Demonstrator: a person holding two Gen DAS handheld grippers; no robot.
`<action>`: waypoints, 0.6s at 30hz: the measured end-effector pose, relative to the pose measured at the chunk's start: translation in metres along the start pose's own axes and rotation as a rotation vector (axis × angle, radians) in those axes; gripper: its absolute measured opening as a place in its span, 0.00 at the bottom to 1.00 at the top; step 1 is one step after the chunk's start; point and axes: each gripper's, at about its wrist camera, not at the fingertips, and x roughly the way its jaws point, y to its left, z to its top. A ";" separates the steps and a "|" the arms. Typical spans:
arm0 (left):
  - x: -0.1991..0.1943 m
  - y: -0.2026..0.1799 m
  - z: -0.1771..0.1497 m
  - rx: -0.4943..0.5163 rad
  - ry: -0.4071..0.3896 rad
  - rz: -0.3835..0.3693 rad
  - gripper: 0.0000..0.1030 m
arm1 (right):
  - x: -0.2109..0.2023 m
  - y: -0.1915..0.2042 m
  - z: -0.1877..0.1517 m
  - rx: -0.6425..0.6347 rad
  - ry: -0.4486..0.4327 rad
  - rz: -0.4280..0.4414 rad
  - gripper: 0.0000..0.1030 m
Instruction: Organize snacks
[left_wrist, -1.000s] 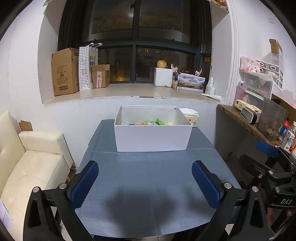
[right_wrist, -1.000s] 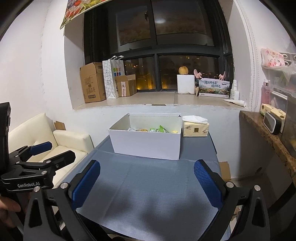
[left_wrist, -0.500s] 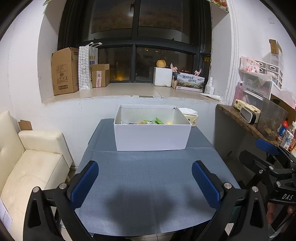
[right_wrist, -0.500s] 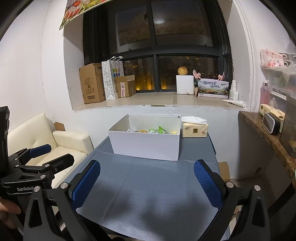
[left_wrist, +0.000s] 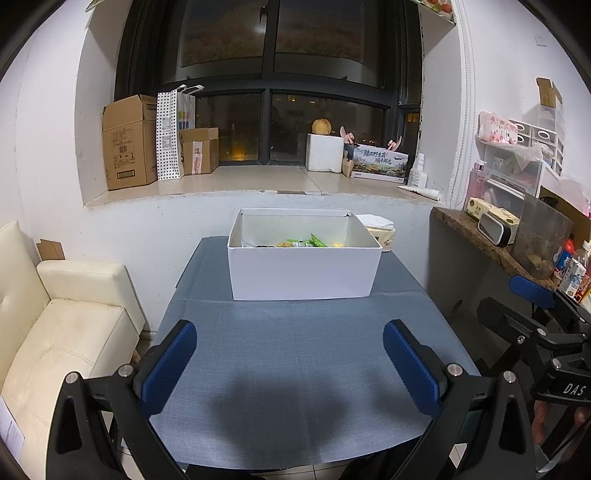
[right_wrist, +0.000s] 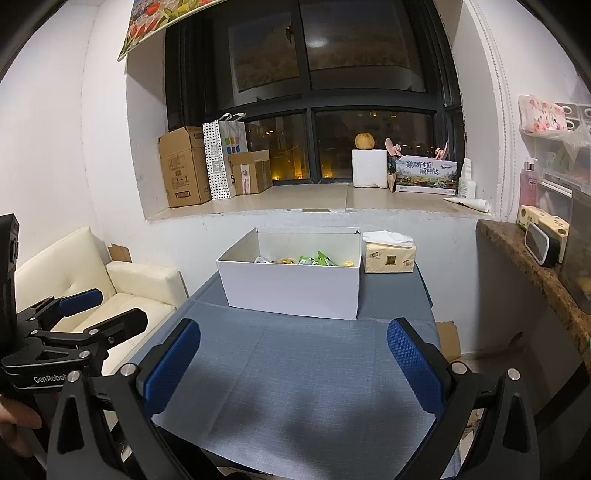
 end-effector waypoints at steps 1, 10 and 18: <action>0.000 0.000 0.000 0.001 0.000 0.001 1.00 | 0.000 0.000 0.000 0.001 0.000 0.000 1.00; 0.001 0.000 0.000 0.002 0.003 -0.003 1.00 | -0.002 0.000 0.000 -0.001 -0.003 0.003 1.00; 0.001 0.000 0.000 0.004 0.003 -0.004 1.00 | -0.002 0.001 0.000 -0.002 -0.004 0.006 1.00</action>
